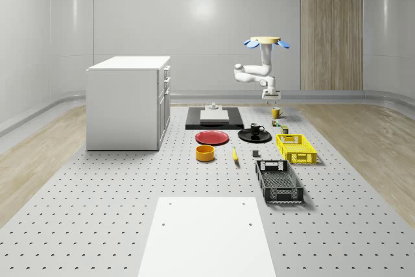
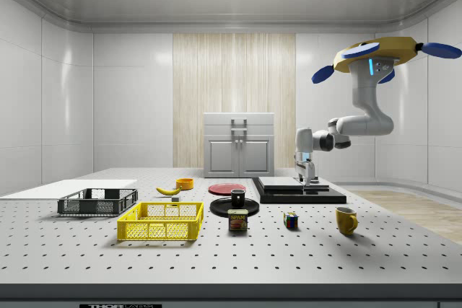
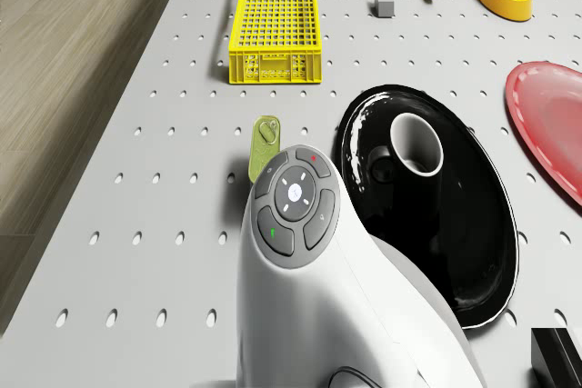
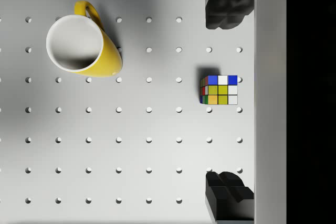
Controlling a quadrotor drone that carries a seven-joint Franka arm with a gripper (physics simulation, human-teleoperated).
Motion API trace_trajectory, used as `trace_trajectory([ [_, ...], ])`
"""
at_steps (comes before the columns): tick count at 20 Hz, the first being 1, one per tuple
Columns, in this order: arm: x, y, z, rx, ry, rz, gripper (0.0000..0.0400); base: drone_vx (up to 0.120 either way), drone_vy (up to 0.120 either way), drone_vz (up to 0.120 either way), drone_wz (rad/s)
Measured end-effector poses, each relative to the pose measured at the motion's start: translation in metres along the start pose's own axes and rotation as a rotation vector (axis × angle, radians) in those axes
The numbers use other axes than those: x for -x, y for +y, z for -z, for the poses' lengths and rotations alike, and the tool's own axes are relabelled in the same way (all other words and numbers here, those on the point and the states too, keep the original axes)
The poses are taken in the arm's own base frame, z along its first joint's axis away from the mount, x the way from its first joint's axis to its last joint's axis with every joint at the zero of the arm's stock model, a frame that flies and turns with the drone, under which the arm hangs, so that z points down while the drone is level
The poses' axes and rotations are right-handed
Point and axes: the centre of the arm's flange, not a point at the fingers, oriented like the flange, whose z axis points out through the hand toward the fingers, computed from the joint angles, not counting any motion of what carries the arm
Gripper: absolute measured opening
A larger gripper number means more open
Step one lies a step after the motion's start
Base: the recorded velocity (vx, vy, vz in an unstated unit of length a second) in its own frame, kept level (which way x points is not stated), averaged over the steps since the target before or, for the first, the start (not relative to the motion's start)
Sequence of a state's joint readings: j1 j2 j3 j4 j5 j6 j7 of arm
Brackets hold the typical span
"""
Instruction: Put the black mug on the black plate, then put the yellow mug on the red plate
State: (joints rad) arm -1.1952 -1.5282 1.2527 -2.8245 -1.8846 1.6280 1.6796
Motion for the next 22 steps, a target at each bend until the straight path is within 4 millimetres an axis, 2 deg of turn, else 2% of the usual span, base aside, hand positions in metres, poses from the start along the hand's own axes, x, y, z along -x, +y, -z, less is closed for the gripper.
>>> trace_trajectory([
  [6,0.0,0.0,0.0,0.0,0.0,0.0,0.04,-0.12,0.0,0.0,0.0],
  [10,0.0,0.0,0.0,0.0,0.0,0.0,0.04,-0.12,0.0,0.12,0.0],
  [13,0.0,0.0,0.0,0.0,0.0,0.0,0.04,-0.013,0.0,0.04,0.0],
  [22,0.0,0.0,0.0,0.0,0.0,0.0,0.04,0.0,0.0,-0.111,0.0],
])
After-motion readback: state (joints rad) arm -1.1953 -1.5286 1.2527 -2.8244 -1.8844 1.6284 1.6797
